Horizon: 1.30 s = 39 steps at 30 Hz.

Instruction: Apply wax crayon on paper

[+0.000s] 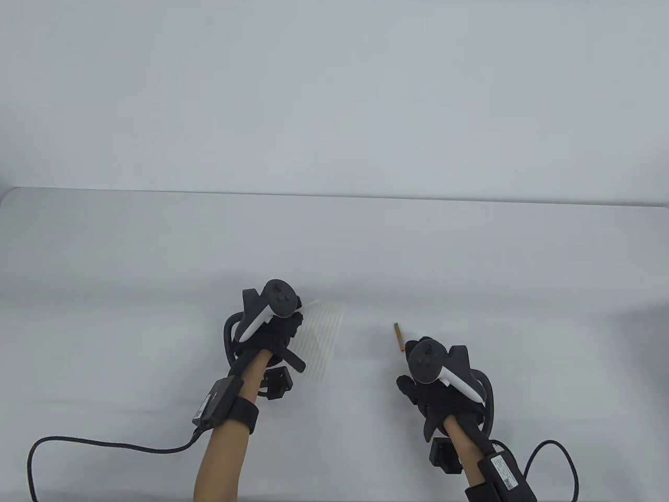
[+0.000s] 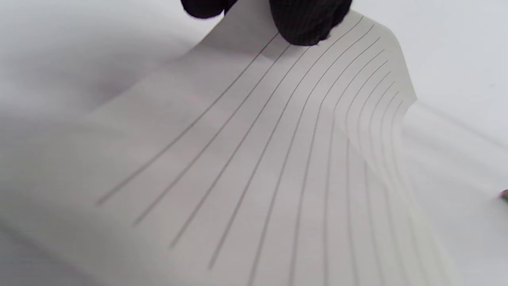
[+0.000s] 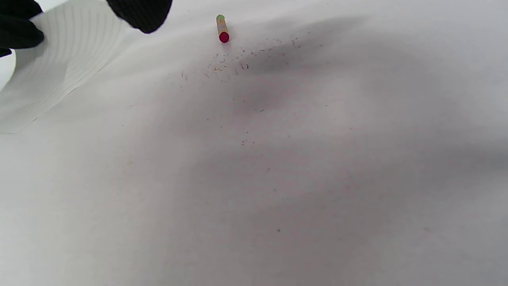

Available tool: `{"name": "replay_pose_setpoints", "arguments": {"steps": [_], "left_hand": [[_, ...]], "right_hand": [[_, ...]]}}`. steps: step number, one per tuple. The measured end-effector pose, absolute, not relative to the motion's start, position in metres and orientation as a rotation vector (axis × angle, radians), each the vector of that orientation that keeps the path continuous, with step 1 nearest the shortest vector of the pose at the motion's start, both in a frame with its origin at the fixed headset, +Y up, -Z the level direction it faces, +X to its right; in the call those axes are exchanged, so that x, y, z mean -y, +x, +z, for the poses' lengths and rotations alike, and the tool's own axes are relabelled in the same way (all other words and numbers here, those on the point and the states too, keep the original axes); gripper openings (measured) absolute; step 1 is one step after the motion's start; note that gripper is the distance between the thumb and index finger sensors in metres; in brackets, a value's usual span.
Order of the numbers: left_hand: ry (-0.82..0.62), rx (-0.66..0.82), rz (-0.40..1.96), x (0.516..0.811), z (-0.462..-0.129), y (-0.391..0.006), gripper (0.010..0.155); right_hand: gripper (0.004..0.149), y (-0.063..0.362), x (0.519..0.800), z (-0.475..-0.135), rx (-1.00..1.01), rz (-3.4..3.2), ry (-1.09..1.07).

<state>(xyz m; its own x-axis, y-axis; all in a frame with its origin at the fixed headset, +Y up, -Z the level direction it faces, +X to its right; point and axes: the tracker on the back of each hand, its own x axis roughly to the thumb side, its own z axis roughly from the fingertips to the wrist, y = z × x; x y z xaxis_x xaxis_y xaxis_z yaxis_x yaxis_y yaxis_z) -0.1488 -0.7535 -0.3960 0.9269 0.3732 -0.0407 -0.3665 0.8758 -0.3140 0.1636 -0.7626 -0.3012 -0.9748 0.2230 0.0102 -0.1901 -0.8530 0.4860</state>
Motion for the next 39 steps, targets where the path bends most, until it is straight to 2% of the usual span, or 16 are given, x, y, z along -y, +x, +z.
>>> {"name": "replay_pose_setpoints", "arguments": {"steps": [8,19,25,31,39], "left_hand": [[-0.201,0.212,0.439,0.703,-0.363,-0.160,0.039],[-0.136,0.347,0.738,0.686,-0.324,-0.159,0.042],[-0.150,0.357,0.832,0.698,-0.315,-0.155,0.045],[-0.234,0.352,0.825,0.727,-0.310,-0.142,0.052],[-0.342,0.310,0.742,0.764,-0.311,-0.125,0.068]], "right_hand": [[0.073,0.162,0.764,-0.300,-0.746,2.838,0.121],[0.073,0.162,0.766,-0.298,-0.750,2.852,0.118],[0.073,0.163,0.768,-0.298,-0.768,2.849,0.106],[0.073,0.164,0.768,-0.297,-0.785,2.838,0.106],[0.073,0.163,0.769,-0.297,-0.814,2.832,0.107]]}}
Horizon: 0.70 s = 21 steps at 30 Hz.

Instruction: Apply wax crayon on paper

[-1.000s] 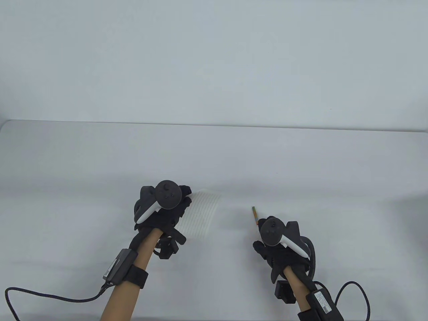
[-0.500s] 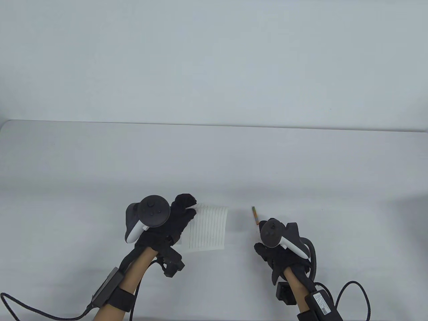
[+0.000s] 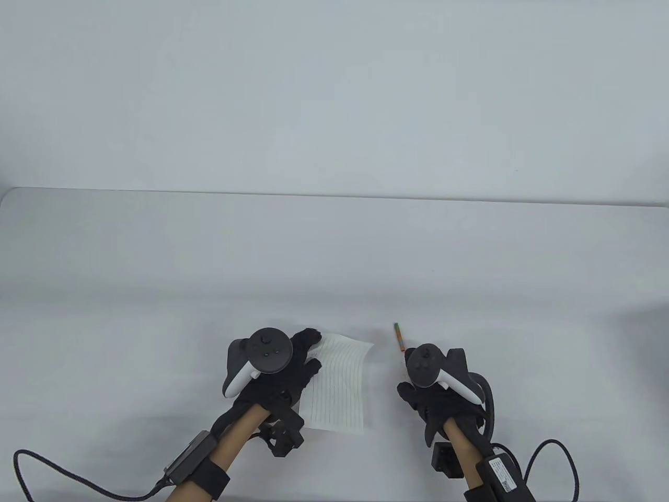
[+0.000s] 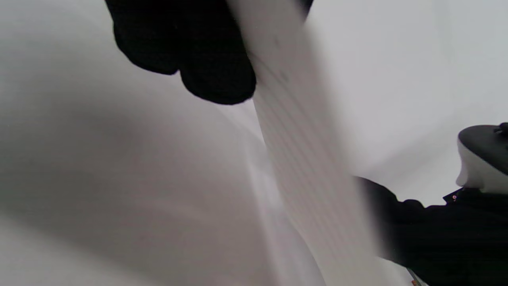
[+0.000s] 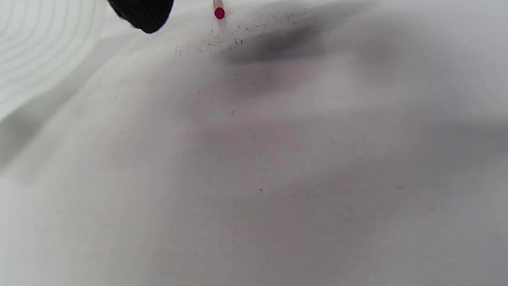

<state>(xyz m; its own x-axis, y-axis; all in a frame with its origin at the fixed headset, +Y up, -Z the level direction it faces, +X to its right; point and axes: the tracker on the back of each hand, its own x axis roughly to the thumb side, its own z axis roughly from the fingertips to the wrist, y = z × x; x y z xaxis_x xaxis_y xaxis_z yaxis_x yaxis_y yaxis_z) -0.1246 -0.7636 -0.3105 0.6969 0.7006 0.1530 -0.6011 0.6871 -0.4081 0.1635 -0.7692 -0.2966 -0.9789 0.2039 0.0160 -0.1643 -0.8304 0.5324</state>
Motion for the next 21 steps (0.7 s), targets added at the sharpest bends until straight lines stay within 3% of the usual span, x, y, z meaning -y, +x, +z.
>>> {"name": "replay_pose_setpoints", "arguments": {"steps": [5,13,21], "left_hand": [[-0.356,0.311,0.644,0.772,-0.308,-0.117,0.076],[-0.337,0.319,0.512,0.772,-0.308,-0.110,0.062],[-0.385,0.336,0.369,0.772,-0.309,-0.097,0.058]], "right_hand": [[0.073,0.164,0.769,-0.297,-0.818,2.824,0.102],[0.072,0.165,0.771,-0.298,-0.846,2.822,0.097],[0.073,0.164,0.772,-0.298,-0.856,2.824,0.098]]}}
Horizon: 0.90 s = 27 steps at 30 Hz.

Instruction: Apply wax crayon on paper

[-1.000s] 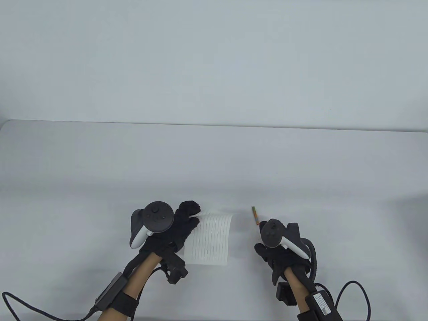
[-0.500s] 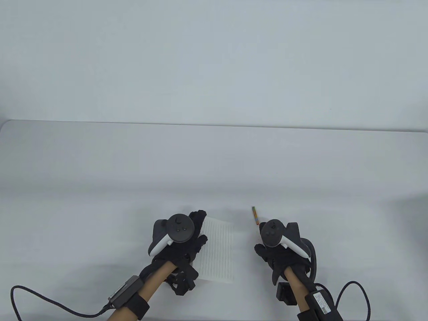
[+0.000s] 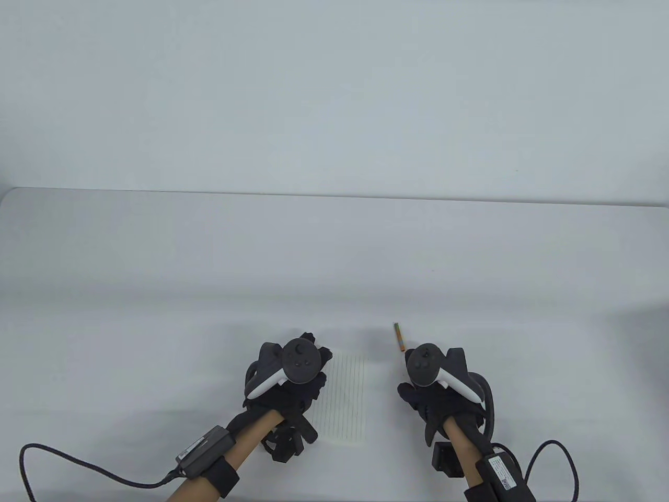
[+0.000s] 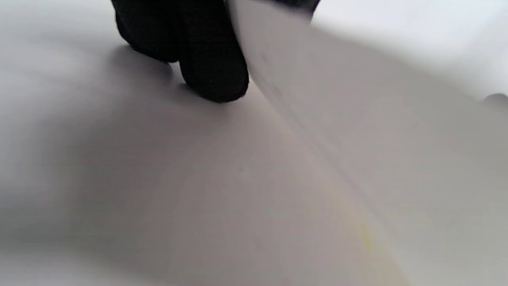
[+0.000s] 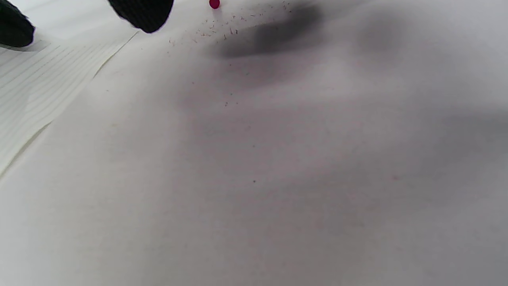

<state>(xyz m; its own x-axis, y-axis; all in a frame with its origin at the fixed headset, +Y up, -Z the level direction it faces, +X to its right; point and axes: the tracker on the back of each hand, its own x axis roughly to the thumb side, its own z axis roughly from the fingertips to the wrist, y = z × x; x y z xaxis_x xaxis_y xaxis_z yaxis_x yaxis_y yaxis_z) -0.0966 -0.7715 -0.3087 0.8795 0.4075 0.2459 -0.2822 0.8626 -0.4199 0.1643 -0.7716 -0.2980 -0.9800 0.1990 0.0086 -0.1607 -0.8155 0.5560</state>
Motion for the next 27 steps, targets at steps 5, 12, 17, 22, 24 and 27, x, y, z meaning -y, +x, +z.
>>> {"name": "replay_pose_setpoints", "arguments": {"steps": [5,12,17,22,24,27], "left_hand": [[-0.408,0.335,0.219,0.771,-0.309,-0.083,0.062],[-0.393,0.348,0.059,0.773,-0.308,-0.071,0.065],[-0.358,0.332,0.007,0.773,-0.305,-0.073,0.065],[-0.369,0.329,0.034,0.776,-0.304,-0.079,0.065],[-0.376,0.326,0.044,0.777,-0.304,-0.081,0.066],[-0.390,0.327,0.067,0.779,-0.305,-0.083,0.066]], "right_hand": [[0.073,0.164,0.771,-0.298,-0.867,2.822,0.100],[0.073,0.163,0.771,-0.298,-0.863,2.820,0.103],[0.073,0.163,0.772,-0.297,-0.875,2.824,0.104],[0.073,0.162,0.771,-0.297,-0.875,2.827,0.104],[0.073,0.162,0.771,-0.297,-0.870,2.826,0.104],[0.073,0.162,0.772,-0.297,-0.870,2.826,0.105]]}}
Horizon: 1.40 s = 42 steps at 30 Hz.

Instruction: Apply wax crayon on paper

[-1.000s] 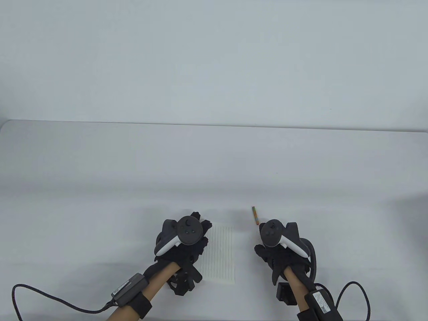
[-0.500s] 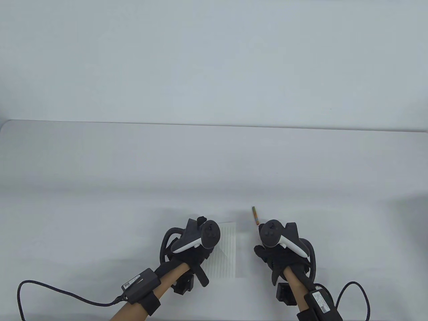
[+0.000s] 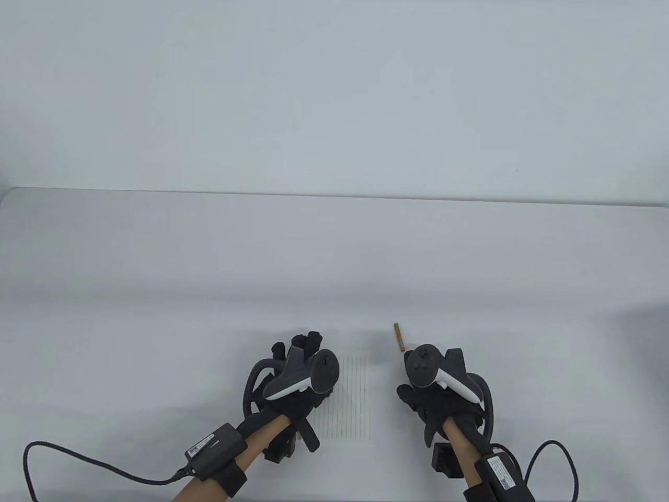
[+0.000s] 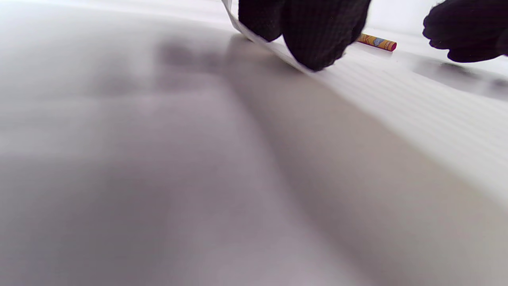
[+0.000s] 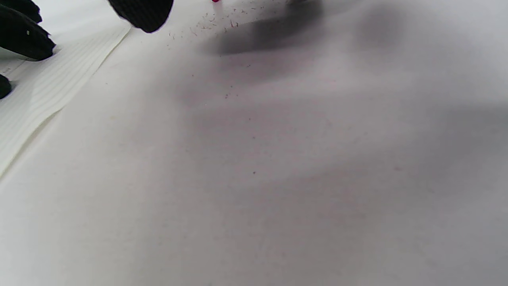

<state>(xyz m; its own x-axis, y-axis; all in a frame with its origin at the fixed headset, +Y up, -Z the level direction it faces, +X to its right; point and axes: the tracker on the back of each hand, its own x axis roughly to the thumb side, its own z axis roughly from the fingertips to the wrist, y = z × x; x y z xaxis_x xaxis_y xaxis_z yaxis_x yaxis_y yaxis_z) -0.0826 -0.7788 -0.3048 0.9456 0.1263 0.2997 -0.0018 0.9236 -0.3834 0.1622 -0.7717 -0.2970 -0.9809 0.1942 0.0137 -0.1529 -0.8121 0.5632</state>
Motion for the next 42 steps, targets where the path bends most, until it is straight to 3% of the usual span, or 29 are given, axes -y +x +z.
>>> {"name": "replay_pose_setpoints", "arguments": {"steps": [11,17,21,32,42], "left_hand": [[-0.425,0.345,0.087,0.777,-0.305,-0.083,0.068],[-0.693,0.340,0.202,0.776,-0.313,-0.095,0.079],[-0.788,0.368,0.259,0.783,-0.314,-0.106,0.089],[-0.753,0.402,0.273,0.796,-0.308,-0.113,0.091],[-0.789,0.417,0.227,0.795,-0.308,-0.113,0.092]], "right_hand": [[0.073,0.162,0.772,-0.297,-0.868,2.831,0.097],[0.073,0.163,0.773,-0.296,-0.849,2.860,0.057],[0.074,0.164,0.771,-0.296,-0.753,2.933,0.001],[0.071,0.142,0.769,-0.319,-0.584,2.999,-0.016],[0.056,0.111,0.772,-0.372,-0.524,3.134,-0.271]]}}
